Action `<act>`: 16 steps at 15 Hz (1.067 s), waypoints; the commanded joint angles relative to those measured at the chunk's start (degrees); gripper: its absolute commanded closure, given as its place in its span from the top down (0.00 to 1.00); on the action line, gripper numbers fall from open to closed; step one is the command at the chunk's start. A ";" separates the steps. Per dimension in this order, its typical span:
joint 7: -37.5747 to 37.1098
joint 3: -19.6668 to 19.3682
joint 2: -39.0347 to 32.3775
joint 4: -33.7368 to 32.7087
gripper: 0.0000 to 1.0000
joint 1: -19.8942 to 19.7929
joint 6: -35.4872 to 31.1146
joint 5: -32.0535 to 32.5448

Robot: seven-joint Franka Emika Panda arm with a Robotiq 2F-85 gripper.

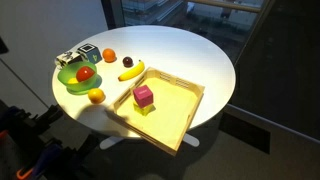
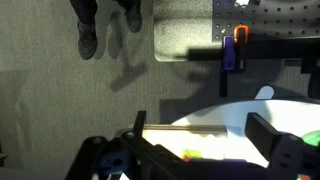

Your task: Pick up the brown plush toy and put it in the green bowl

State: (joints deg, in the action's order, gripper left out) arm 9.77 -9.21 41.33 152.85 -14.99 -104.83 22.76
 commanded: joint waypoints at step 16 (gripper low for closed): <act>-1.45 -0.34 -4.47 -1.59 1.00 2.96 -0.23 -0.82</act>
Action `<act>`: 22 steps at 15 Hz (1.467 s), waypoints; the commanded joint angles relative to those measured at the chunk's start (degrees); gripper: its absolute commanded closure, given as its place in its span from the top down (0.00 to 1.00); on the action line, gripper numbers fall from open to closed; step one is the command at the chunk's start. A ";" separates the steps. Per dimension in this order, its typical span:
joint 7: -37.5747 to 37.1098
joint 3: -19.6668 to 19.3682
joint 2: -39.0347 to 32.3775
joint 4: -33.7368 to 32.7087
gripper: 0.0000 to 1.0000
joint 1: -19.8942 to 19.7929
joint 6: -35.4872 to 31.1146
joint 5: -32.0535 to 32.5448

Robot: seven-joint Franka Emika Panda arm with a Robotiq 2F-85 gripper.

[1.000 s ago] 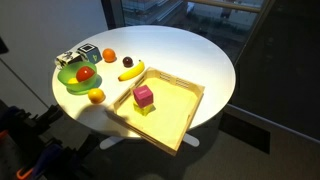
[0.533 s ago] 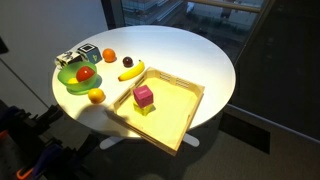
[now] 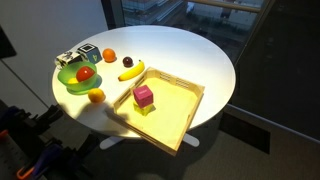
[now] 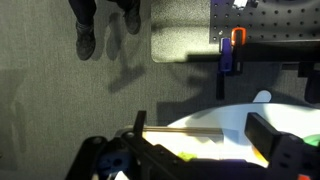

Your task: Pick up the brown plush toy and put it in the green bowl

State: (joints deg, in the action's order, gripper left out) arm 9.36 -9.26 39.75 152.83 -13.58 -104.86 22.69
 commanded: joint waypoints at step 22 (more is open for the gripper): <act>-4.94 4.00 -27.96 -16.71 1.00 9.14 -17.78 -14.34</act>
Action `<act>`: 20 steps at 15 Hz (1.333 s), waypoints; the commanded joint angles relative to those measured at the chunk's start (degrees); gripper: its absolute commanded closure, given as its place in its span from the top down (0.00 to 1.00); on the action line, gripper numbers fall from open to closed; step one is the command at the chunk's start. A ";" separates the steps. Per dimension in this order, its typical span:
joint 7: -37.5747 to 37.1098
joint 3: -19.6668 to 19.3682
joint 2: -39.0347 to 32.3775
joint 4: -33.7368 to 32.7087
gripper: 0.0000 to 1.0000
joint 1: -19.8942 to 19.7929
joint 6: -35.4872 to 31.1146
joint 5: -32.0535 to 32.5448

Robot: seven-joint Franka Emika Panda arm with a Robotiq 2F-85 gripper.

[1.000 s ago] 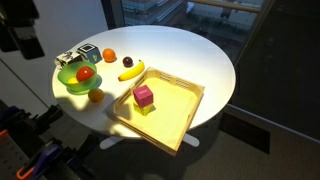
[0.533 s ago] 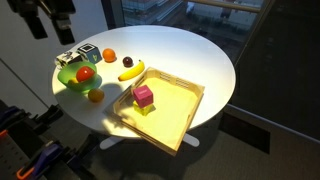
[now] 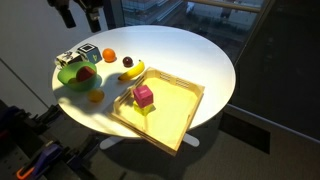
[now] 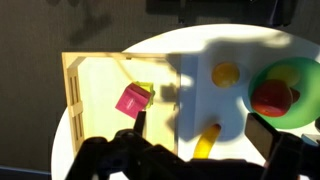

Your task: Pick up the brown plush toy and put it in the green bowl

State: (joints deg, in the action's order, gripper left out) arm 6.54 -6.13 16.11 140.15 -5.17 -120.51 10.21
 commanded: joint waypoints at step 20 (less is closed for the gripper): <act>-2.11 4.66 -23.88 -21.16 1.00 2.89 -8.44 -9.80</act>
